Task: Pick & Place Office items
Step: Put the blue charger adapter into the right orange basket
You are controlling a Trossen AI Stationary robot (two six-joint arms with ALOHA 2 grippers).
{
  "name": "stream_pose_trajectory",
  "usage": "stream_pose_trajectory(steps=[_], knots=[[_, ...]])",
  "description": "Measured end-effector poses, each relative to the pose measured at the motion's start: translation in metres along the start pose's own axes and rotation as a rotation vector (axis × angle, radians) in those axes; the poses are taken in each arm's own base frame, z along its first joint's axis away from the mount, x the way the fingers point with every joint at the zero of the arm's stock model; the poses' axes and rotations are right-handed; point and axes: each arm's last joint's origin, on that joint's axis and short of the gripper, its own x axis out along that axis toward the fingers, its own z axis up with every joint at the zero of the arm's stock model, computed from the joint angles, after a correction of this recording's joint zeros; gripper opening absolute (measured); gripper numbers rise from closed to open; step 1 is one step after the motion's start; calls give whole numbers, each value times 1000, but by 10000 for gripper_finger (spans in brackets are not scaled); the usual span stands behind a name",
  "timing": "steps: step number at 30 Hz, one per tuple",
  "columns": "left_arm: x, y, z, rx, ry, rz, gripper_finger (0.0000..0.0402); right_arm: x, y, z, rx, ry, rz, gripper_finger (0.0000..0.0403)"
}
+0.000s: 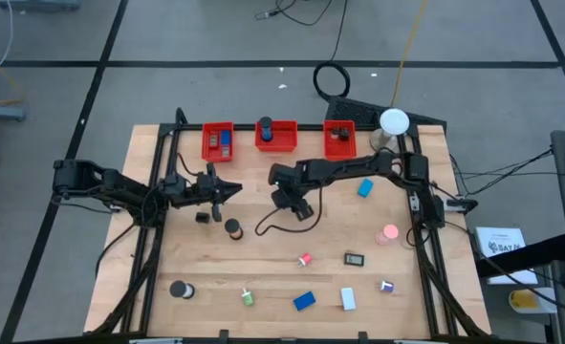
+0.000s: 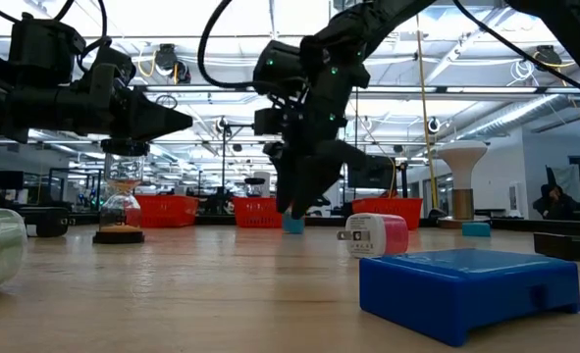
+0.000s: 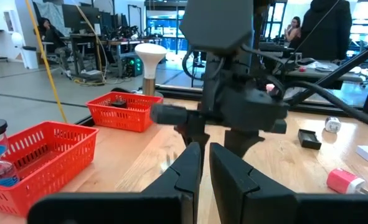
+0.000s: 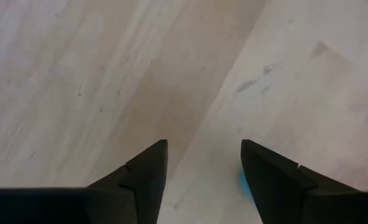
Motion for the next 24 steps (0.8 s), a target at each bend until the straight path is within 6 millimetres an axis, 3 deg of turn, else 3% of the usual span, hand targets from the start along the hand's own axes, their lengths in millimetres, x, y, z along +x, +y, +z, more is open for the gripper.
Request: stream_pose_trajectory(steps=[7, 10, 17, 24], knots=[[0, 0, 0, 0, 0, 0, 35, 1, -1, -2, 77, 24, -58, 164], [0, 0, 0, 0, 0, 0, 35, -14, -2, 0, 162, 22, -109, 173], [0, 0, 0, 0, 0, 0, 35, -38, -19, -9, 646, -2, -251, 220], [0, 0, 0, 0, 0, 0, 35, -35, -37, -29, 954, 0, -233, 246]])
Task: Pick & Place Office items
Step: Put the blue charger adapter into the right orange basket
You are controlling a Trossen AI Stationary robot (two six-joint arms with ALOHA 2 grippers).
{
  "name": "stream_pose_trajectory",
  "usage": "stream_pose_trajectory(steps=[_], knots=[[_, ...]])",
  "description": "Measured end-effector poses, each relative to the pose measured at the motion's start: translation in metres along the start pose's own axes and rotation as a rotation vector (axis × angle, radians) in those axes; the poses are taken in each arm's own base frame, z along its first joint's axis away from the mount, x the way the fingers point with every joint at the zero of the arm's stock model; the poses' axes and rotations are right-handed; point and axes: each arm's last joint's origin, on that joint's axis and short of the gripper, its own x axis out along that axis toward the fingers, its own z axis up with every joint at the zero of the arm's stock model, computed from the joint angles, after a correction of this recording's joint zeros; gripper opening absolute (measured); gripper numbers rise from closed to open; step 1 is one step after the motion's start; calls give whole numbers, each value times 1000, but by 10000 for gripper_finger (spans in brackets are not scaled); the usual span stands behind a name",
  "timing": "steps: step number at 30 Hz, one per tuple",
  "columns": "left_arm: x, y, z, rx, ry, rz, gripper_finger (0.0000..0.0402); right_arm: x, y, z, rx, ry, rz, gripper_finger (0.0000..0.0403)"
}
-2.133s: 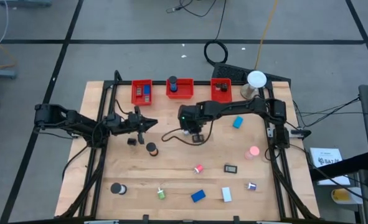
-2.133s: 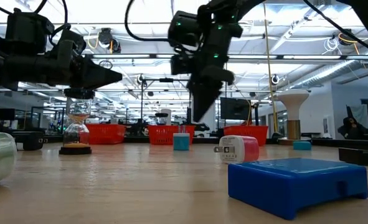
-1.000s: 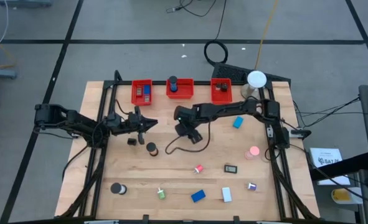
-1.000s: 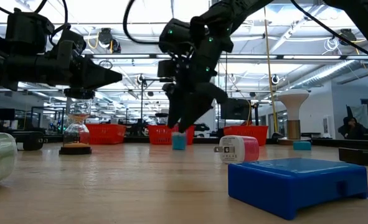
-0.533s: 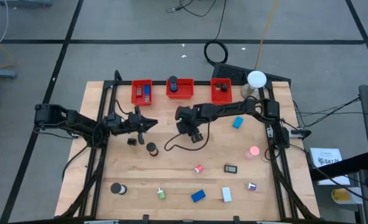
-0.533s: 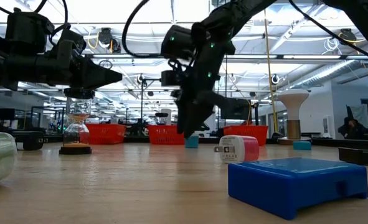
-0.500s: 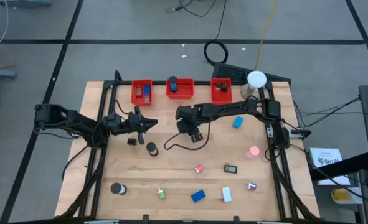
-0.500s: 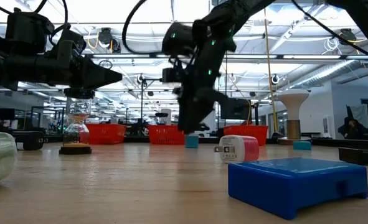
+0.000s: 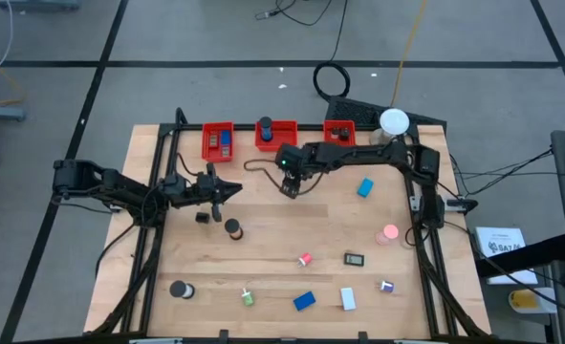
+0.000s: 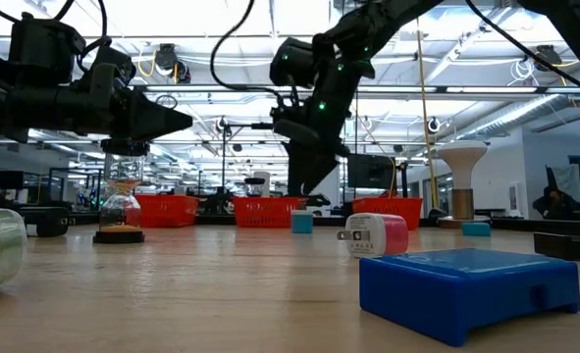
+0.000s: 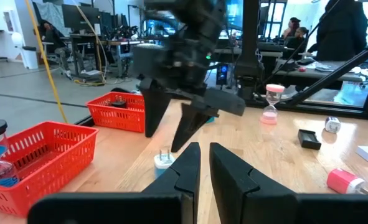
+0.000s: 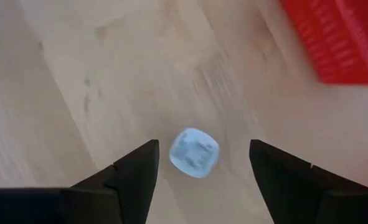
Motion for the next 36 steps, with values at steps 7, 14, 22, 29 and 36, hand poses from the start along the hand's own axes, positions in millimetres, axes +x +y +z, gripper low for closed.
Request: stream_pose_trajectory(steps=[7, 14, 22, 29, 36], knots=[[0, 0, 0, 0, 0, 0, 35, 1, -3, 1, 92, 1, 13, 247], [0, 0, 0, 0, 0, 0, 35, 15, -5, -12, 142, 7, 10, 243], [0, 0, 0, 0, 0, 0, 35, 24, -5, -18, 156, -30, 21, 230], [0, 0, 0, 0, 0, 0, 35, 31, -6, -25, 155, -41, 24, 202], [0, 0, 0, 0, 0, 0, 35, 34, -7, -27, 145, -49, 22, 151]])
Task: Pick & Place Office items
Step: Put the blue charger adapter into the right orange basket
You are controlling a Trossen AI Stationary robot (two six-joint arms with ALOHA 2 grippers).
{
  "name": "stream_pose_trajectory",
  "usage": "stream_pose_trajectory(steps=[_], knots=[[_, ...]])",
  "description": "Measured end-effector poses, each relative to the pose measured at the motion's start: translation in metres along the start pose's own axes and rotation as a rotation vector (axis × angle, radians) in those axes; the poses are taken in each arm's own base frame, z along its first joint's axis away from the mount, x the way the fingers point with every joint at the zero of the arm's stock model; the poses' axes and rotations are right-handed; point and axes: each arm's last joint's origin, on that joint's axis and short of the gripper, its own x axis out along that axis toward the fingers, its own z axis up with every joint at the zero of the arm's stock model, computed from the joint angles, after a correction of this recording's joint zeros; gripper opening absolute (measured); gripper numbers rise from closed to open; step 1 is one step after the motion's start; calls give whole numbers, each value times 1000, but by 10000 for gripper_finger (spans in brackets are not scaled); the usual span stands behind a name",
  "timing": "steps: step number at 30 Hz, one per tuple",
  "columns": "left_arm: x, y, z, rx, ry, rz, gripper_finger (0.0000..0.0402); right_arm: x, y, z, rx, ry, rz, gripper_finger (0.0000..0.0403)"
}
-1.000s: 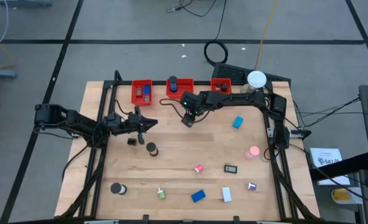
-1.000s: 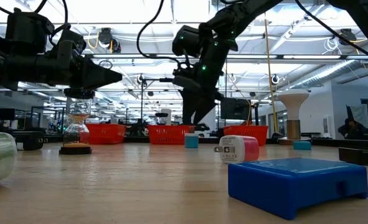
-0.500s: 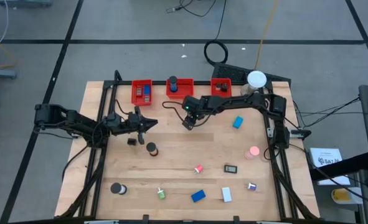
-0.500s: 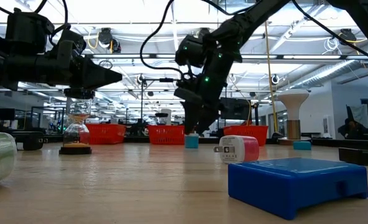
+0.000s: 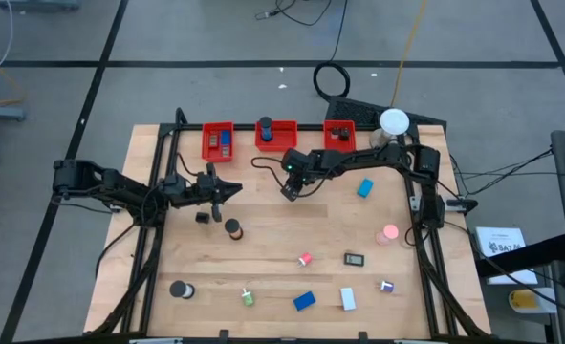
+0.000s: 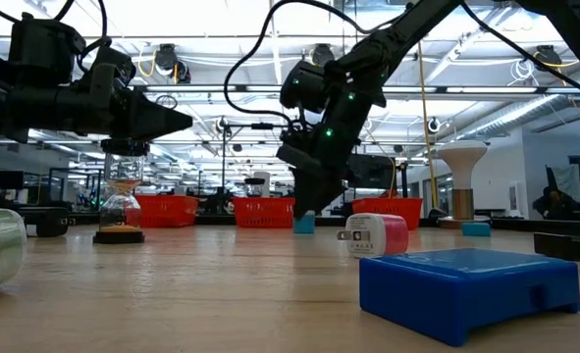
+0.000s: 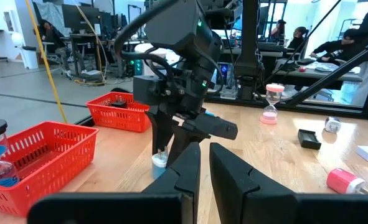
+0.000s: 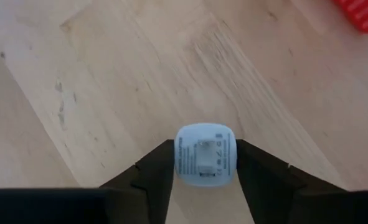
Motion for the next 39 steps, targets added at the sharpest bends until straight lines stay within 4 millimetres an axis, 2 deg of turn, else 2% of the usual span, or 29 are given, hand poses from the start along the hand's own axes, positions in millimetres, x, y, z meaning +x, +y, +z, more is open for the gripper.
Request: stream_pose_trajectory(steps=[3, 6, 10, 14, 17, 20, 24, 27, 32, 39], knots=[[0, 0, 0, 0, 0, 0, 35, 0, 0, 1, -12, -14, 4, 129], [0, 0, 0, 0, 0, -1, 35, -4, -2, 5, -3, -31, 10, 125], [0, 0, 0, 0, 0, -1, 35, -30, -15, 14, 39, -66, 5, 128], [0, 0, 0, 0, 0, 0, 35, -68, -40, 23, 133, -90, -25, 130], [0, 0, 0, 0, 0, 0, 35, -98, -67, 29, 214, -145, -94, 131], [0, 0, 0, 0, 0, 0, 35, -114, -97, 28, 309, -154, -209, 131], [0, 0, 0, 0, 0, 0, 35, -113, -132, 28, 439, -136, -280, 131], [0, 0, 0, 0, 0, -1, 35, -103, -145, 27, 506, -117, -304, 131], [0, 0, 0, 0, 0, 0, 35, -88, -156, 24, 612, -92, -347, 132], [0, 0, 0, 0, 0, 0, 35, -71, -159, 20, 676, -50, -370, 132]])
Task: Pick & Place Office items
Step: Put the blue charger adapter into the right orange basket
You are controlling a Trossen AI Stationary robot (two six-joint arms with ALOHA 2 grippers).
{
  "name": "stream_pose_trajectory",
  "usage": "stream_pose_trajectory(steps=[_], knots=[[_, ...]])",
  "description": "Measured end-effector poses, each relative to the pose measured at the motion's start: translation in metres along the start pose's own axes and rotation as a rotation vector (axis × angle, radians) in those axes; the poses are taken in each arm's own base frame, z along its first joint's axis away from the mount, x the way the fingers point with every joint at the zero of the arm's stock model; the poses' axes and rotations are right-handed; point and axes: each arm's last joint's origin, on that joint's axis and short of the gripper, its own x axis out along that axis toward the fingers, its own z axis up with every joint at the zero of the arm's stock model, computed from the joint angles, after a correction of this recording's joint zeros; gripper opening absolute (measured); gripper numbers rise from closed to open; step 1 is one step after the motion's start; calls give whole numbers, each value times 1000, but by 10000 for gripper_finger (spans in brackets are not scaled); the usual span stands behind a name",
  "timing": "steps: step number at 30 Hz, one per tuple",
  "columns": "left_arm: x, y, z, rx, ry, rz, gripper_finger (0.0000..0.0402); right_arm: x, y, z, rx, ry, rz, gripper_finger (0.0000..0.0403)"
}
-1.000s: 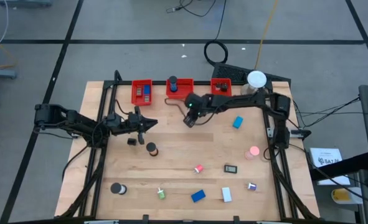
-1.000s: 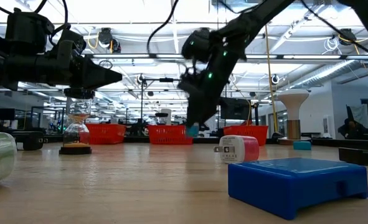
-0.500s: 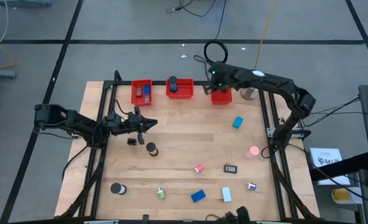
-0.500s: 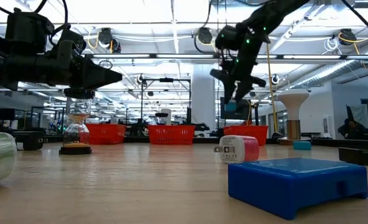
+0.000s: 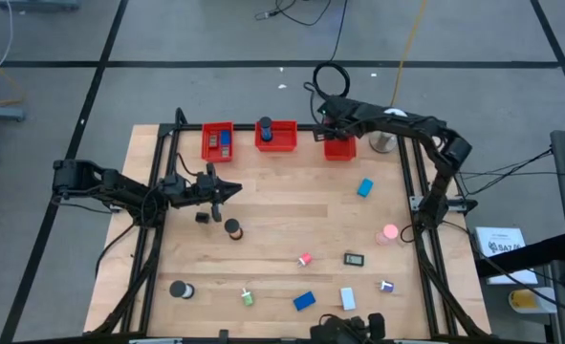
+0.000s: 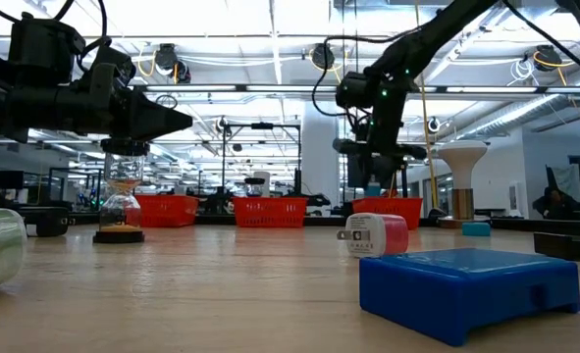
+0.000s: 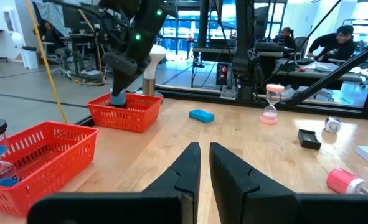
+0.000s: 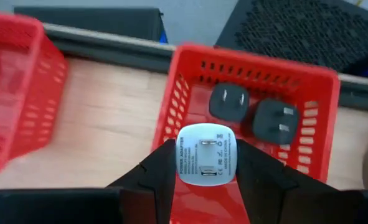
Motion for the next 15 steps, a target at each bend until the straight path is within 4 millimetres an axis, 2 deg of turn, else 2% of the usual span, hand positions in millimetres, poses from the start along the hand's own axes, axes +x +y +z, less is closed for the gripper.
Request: stream_pose_trajectory(steps=[15], knots=[[0, 0, 0, 0, 0, -1, 35, 32, 1, -8, 31, 63, -57, 132]])
